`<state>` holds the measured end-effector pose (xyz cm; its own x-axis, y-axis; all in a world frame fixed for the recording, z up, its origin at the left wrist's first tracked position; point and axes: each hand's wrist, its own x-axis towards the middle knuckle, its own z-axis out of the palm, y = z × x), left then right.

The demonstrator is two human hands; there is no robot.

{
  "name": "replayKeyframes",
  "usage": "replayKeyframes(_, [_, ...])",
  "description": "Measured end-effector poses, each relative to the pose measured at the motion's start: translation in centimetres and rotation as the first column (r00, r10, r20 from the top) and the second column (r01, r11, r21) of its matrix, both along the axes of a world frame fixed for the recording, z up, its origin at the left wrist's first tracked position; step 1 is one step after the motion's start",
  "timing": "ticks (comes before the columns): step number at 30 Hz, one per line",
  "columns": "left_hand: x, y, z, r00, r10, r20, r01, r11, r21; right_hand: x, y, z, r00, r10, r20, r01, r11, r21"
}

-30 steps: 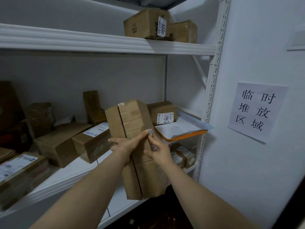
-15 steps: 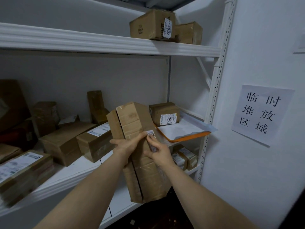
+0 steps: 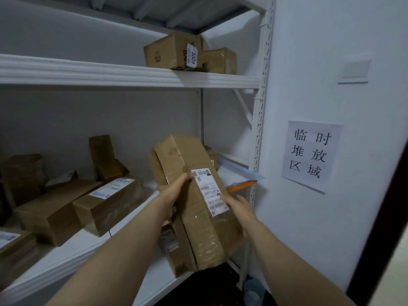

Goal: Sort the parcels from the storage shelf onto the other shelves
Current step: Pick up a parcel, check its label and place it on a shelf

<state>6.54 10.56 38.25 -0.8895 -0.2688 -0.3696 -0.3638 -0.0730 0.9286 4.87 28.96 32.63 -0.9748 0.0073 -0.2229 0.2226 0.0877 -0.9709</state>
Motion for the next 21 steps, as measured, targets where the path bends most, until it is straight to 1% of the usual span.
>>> replayKeyframes(2, [-0.2,1.6,0.8,0.993,-0.117,-0.022,0.117,0.993,-0.016,-0.1,3.0,-0.6,0.995,0.025,0.094,-0.021,0.999,-0.05])
replayKeyframes(5, [-0.7,4.8,1.7,0.973,-0.217,-0.076,0.213,0.975,-0.06,3.1,6.0,1.1,0.964,0.183,0.195,-0.145,0.97,-0.195])
replayKeyframes(7, [-0.8,6.8,2.5,0.956,-0.268,-0.122,0.255,0.96,-0.114,4.5,7.1,1.4,0.948,0.258,0.184,-0.197,0.935,-0.295])
replayKeyframes(8, [-1.0,7.7,2.8,0.941,-0.304,-0.149,0.282,0.947,-0.152,5.0,7.5,1.5,0.955,0.248,0.165,-0.181,0.923,-0.339])
replayKeyframes(10, [-0.5,9.7,3.8,0.9,-0.396,-0.18,0.347,0.903,-0.254,5.8,8.5,1.7,0.982,0.157,0.102,-0.101,0.905,-0.414])
replayKeyframes(12, [-0.1,11.6,4.8,0.846,-0.522,-0.111,0.45,0.81,-0.375,6.0,9.3,1.9,0.997,0.042,0.06,-0.006,0.867,-0.499])
replayKeyframes(13, [0.3,12.5,5.3,0.803,-0.592,-0.068,0.511,0.743,-0.433,6.1,9.7,2.1,0.999,-0.002,0.048,0.028,0.838,-0.546])
replayKeyframes(15, [1.0,14.0,6.2,0.723,-0.691,0.0,0.581,0.608,-0.541,6.3,10.5,2.7,0.998,-0.065,0.021,0.063,0.768,-0.638])
replayKeyframes(16, [1.5,14.6,6.7,0.693,-0.721,0.034,0.596,0.546,-0.588,6.4,10.8,3.1,0.995,-0.097,0.012,0.08,0.736,-0.673])
replayKeyframes(18, [2.5,15.3,7.7,0.655,-0.753,0.062,0.589,0.457,-0.667,6.7,11.0,3.8,0.989,-0.15,-0.017,0.09,0.677,-0.73])
replayKeyframes(21, [3.2,15.2,9.5,0.669,-0.739,0.073,0.524,0.399,-0.753,7.1,10.6,5.1,0.974,-0.215,-0.065,0.071,0.57,-0.819])
